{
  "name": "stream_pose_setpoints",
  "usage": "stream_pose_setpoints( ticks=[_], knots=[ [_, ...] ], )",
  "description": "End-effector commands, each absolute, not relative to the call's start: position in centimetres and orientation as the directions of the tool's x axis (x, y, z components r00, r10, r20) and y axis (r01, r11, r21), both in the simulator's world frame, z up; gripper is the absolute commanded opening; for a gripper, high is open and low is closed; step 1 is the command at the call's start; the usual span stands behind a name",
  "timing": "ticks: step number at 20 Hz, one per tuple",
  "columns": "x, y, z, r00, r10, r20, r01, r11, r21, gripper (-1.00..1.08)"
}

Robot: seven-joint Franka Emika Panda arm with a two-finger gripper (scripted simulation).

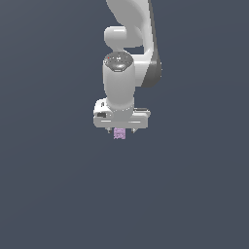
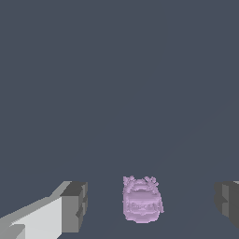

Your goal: Pick up the object and move it to a goal position.

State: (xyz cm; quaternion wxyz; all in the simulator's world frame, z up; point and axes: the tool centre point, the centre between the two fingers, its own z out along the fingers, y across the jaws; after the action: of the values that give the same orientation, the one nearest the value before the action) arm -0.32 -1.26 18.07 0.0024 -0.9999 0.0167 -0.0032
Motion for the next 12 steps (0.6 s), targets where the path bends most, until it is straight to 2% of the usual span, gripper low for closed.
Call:
stream_pose_setpoints(
  ticks=[1,12],
  knots=[
    [-0.3,-1.3,18.1,0.999,-0.033,0.006,-0.033,-0.999,-0.005,1.00],
    [-1.3,-4.3,17.9,0.997,-0.079,-0.020,-0.079,-0.997,-0.010,1.00]
  ],
)
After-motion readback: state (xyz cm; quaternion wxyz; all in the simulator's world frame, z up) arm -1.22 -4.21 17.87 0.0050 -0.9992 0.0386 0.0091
